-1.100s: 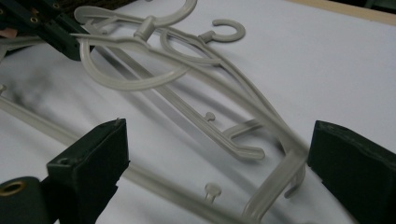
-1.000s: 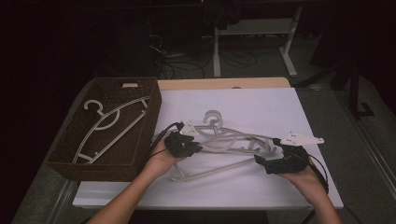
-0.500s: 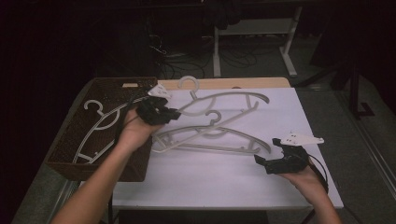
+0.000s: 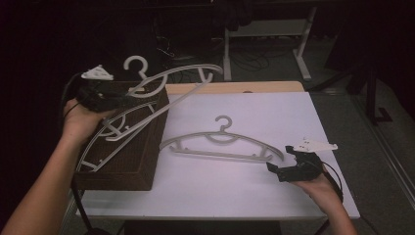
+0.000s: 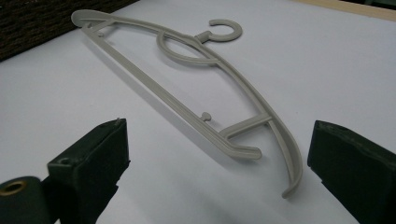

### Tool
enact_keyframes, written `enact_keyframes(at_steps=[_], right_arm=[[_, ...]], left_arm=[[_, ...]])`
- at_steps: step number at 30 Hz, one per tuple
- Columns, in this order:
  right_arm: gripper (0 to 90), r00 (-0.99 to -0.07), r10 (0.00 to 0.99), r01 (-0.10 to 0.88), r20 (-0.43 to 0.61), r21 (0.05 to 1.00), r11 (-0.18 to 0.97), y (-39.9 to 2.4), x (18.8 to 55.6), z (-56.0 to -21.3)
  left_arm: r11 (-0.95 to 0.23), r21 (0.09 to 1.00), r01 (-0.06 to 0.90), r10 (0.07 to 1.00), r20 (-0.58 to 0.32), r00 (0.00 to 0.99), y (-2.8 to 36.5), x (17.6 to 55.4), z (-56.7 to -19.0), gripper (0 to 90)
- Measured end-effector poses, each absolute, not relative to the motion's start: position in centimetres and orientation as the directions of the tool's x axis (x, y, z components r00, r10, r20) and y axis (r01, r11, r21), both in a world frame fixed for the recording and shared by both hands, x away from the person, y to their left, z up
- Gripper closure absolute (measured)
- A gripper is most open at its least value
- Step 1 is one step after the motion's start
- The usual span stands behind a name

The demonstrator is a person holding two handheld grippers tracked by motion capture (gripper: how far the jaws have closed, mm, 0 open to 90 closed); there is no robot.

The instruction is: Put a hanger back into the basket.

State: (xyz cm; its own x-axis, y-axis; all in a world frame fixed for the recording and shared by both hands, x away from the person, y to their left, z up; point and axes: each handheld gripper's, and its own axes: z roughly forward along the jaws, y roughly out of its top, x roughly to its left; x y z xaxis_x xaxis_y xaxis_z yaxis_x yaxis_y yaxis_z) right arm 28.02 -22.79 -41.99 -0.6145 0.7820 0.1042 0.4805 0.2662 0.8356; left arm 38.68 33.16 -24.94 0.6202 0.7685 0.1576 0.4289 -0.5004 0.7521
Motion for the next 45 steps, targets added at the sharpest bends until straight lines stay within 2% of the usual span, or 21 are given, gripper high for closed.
enact_keyframes(at_steps=[8, 14, 25, 28, 33, 34, 36, 38, 45], right_arm=[[5.3, -0.612, 0.784, 0.487, 0.104, 0.831, 0.269, -22.7, 28.1, -42.2], [5.3, -0.61, 0.786, 0.488, 0.103, 0.83, 0.27, -22.7, 28.2, -42.3], [5.3, -0.61, 0.786, 0.491, 0.103, 0.827, 0.273, -22.7, 28.2, -42.4], [5.3, -0.61, 0.786, 0.492, 0.102, 0.826, 0.274, -22.7, 28.2, -42.4], [5.3, -0.611, 0.786, 0.491, 0.1, 0.826, 0.277, -22.6, 28.2, -42.4], [5.3, -0.61, 0.786, 0.491, 0.101, 0.826, 0.275, -22.6, 28.2, -42.4], [5.3, -0.61, 0.786, 0.491, 0.1, 0.826, 0.276, -22.7, 28.2, -42.4], [5.3, -0.61, 0.786, 0.491, 0.101, 0.826, 0.275, -22.7, 28.2, -42.4], [5.4, -0.61, 0.786, 0.489, 0.096, 0.826, 0.279, -22.6, 28.2, -42.3]], left_arm=[[-0.457, 0.744, 0.489, 0.838, 0.175, 0.517, 39.6, 38.2, -26.5, 82.4], [-0.43, 0.726, 0.536, 0.872, 0.18, 0.456, 43.1, 37.8, -28.4, 82.4], [-0.406, 0.686, 0.604, 0.902, 0.197, 0.384, 45.4, 38.2, -31.3, 82.4], [-0.402, 0.681, 0.611, 0.901, 0.178, 0.395, 45.5, 38.3, -31.8, 82.3], [-0.435, 0.616, 0.657, 0.882, 0.143, 0.45, 44.9, 38.7, -33.6, 81.5], [-0.432, 0.605, 0.669, 0.877, 0.112, 0.466, 44.8, 38.7, -34.1, 78.7], [-0.402, 0.628, 0.666, 0.886, 0.082, 0.456, 44.8, 38.7, -34.3, 65.7], [-0.393, 0.637, 0.663, 0.891, 0.085, 0.446, 44.8, 38.7, -34.2, 55.9], [-0.347, 0.717, 0.605, 0.87, 0.006, 0.492, 42.8, 38.2, -32.8, 43.4]])
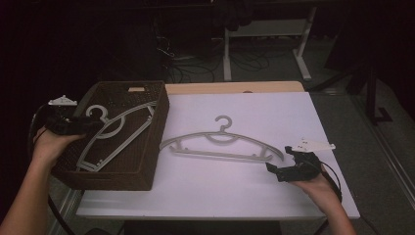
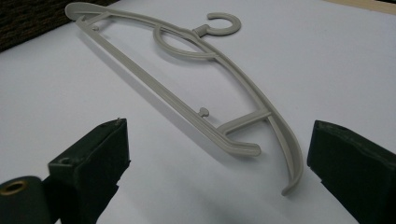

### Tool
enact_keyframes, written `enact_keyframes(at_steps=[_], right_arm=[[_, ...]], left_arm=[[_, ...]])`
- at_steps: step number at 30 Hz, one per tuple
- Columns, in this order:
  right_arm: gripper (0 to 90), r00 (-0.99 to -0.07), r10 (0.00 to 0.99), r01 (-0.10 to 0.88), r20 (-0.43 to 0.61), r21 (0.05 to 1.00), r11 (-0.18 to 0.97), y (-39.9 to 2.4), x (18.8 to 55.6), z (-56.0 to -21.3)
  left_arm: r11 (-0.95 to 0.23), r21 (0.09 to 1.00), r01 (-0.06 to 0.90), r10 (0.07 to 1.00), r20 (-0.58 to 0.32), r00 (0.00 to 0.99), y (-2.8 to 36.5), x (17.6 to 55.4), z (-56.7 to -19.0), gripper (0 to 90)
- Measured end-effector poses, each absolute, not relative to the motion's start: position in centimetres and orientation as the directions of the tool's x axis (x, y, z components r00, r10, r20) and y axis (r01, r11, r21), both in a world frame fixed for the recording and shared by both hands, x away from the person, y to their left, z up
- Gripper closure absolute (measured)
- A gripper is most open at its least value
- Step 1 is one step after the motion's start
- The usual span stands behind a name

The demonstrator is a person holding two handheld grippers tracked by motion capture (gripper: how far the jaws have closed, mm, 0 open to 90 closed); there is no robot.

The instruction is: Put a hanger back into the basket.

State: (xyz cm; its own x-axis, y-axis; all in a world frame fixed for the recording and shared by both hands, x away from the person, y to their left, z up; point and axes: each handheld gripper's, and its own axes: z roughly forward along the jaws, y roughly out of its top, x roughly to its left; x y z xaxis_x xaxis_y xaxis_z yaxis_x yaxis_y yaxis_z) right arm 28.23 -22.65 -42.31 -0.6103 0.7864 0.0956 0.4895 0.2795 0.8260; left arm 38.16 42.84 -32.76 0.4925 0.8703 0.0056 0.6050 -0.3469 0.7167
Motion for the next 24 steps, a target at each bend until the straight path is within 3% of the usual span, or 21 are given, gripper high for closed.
enact_keyframes(at_steps=[7, 17, 24], right_arm=[[6.8, -0.609, 0.787, 0.493, 0.097, 0.824, 0.28, -22.4, 28.5, -42.1], [15.2, -0.605, 0.789, 0.534, 0.107, 0.79, 0.302, -21.1, 29.8, -41.6], [40.8, -0.66, 0.739, 0.551, 0.137, 0.757, 0.351, -16.8, 32.1, -41.5]], left_arm=[[-0.332, 0.774, 0.539, 0.788, -0.087, 0.61, 38.2, 38.1, -31.6, 36.6], [-0.344, 0.829, 0.44, 0.657, -0.123, 0.744, 30.0, 37.2, -30.4, 30.2], [-0.361, 0.844, 0.398, 0.574, -0.135, 0.808, 24.0, 36.2, -31.1, 29.1]])
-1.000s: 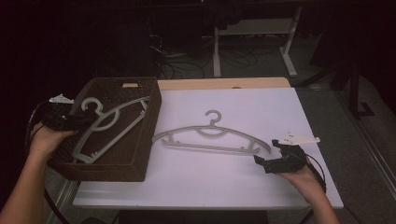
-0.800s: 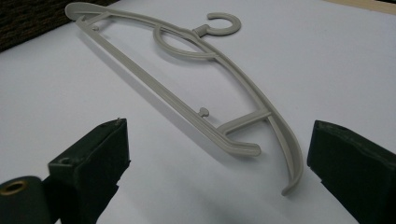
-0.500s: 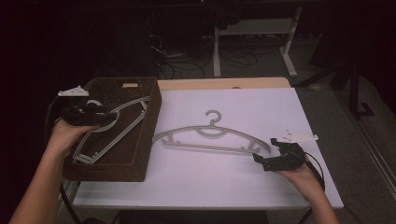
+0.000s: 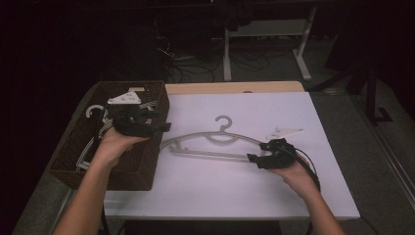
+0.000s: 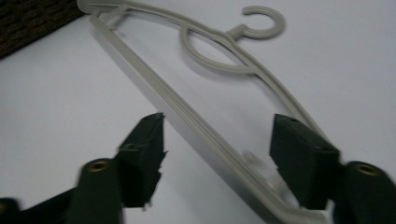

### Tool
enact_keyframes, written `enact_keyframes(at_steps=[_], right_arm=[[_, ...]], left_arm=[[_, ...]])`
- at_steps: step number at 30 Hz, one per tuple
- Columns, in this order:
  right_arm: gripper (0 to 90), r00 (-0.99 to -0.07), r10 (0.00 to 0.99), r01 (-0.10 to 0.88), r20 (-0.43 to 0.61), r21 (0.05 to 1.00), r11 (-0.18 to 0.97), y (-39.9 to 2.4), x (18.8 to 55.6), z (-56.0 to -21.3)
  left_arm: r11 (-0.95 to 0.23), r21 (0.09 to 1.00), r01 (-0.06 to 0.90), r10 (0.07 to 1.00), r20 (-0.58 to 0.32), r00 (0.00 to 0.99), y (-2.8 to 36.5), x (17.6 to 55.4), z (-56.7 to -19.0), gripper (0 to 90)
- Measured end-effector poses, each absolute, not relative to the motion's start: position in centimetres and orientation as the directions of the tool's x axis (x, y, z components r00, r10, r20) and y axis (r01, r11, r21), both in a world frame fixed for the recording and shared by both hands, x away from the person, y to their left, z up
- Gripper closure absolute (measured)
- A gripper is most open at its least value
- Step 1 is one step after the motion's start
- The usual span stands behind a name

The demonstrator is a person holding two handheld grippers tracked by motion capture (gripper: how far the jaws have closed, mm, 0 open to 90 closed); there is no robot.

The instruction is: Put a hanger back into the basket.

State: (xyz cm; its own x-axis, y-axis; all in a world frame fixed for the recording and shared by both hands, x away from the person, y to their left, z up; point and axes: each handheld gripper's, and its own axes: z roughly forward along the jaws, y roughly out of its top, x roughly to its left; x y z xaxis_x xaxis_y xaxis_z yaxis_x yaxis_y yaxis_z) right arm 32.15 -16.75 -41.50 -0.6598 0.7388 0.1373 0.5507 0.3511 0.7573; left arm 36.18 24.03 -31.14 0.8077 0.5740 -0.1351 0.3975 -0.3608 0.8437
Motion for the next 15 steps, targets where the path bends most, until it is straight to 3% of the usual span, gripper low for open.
enact_keyframes(at_steps=[1, 2, 3, 5, 6, 8, 15], right_arm=[[46.8, -0.669, 0.729, 0.55, 0.145, 0.756, 0.354, -16.1, 32.6, -41.5], [46.8, -0.669, 0.729, 0.55, 0.145, 0.756, 0.354, -16.1, 32.6, -41.5], [58.7, -0.677, 0.719, 0.556, 0.155, 0.748, 0.363, -14.6, 33.7, -41.5], [63.9, -0.685, 0.711, 0.555, 0.156, 0.744, 0.371, -13.8, 34.3, -41.5], [73.2, -0.7, 0.695, 0.554, 0.164, 0.739, 0.384, -12.1, 35.4, -41.6], [80.5, -0.716, 0.679, 0.547, 0.161, 0.733, 0.404, -10.2, 36.5, -41.8], [88.1, -0.756, 0.631, 0.549, 0.175, 0.696, 0.464, -3.5, 39.5, -43.7]], left_arm=[[-0.357, 0.845, 0.4, 0.563, -0.147, 0.813, 23.5, 36.2, -31.3, 29.1], [-0.357, 0.845, 0.4, 0.563, -0.147, 0.813, 23.5, 36.2, -31.3, 29.0], [-0.362, 0.843, 0.397, 0.551, -0.15, 0.821, 22.5, 36.4, -31.7, 29.1], [-0.375, 0.837, 0.399, 0.545, -0.149, 0.825, 22.0, 36.5, -31.9, 28.9], [-0.382, 0.836, 0.394, 0.54, -0.144, 0.829, 21.4, 36.5, -32.1, 28.1], [-0.383, 0.837, 0.39, 0.533, -0.145, 0.833, 21.1, 36.5, -32.3, 28.0], [-0.377, 0.836, 0.398, 0.54, -0.151, 0.828, 21.4, 36.7, -32.7, 27.3]])
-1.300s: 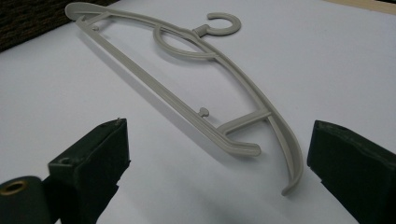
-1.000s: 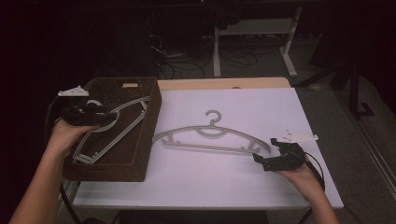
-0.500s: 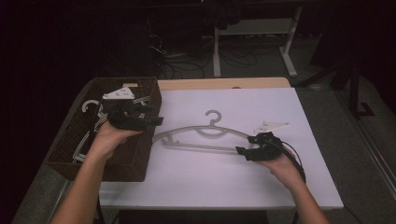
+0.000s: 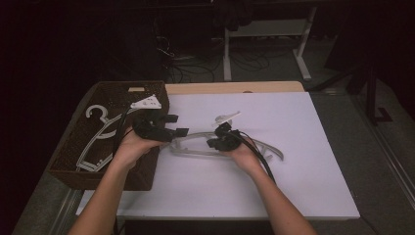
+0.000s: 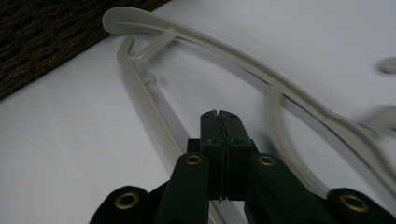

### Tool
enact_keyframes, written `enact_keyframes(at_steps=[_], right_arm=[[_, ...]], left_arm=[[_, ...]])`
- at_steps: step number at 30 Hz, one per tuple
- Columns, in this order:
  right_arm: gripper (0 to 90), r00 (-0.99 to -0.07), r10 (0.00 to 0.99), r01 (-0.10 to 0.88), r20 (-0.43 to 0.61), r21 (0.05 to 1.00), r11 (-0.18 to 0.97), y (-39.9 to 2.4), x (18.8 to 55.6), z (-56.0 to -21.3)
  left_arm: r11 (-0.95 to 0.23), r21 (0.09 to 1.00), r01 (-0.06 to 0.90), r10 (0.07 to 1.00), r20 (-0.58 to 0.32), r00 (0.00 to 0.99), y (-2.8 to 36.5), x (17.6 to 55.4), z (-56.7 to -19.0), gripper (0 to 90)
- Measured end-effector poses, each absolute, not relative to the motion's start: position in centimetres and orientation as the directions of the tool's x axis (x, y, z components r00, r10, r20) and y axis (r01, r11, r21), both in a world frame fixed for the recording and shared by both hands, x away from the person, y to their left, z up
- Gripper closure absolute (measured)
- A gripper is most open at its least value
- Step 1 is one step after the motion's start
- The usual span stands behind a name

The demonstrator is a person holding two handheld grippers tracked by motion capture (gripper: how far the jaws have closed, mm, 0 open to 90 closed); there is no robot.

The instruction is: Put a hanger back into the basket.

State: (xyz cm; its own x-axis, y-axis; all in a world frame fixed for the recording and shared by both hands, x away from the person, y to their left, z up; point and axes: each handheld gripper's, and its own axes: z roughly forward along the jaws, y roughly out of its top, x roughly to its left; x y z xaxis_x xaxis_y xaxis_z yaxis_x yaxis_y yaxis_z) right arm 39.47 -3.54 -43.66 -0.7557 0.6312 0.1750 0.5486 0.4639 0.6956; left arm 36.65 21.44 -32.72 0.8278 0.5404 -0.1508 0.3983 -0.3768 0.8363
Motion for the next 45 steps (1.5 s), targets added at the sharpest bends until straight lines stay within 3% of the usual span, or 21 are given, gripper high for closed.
enact_keyframes(at_steps=[6, 13, 27, 35, 45], right_arm=[[89.0, -0.759, 0.62, 0.568, 0.198, 0.666, 0.483, -0.9, 40.4, -45.1], [89.2, -0.79, 0.578, 0.558, 0.204, 0.629, 0.541, -0.8, 39.7, -45.1], [89.2, -0.867, 0.449, 0.481, 0.216, 0.595, 0.644, -5.6, 31.9, -44.7], [87.3, -0.81, 0.558, 0.509, 0.18, 0.688, 0.517, -10.8, 30.5, -42.6], [87.3, -0.701, 0.705, 0.555, 0.107, 0.703, 0.445, -17.9, 28.8, -42.5]], left_arm=[[-0.365, 0.836, 0.409, 0.547, -0.163, 0.821, 21.9, 36.8, -32.9, 27.3], [-0.369, 0.835, 0.41, 0.549, -0.16, 0.82, 21.8, 36.8, -33.0, 27.4], [-0.392, 0.828, 0.402, 0.538, -0.148, 0.83, 20.7, 36.2, -33.2, 27.4], [-0.415, 0.822, 0.39, 0.512, -0.143, 0.847, 19.4, 35.4, -33.4, 27.4], [-0.439, 0.804, 0.401, 0.486, -0.163, 0.858, 17.3, 34.4, -35.3, 27.5]])
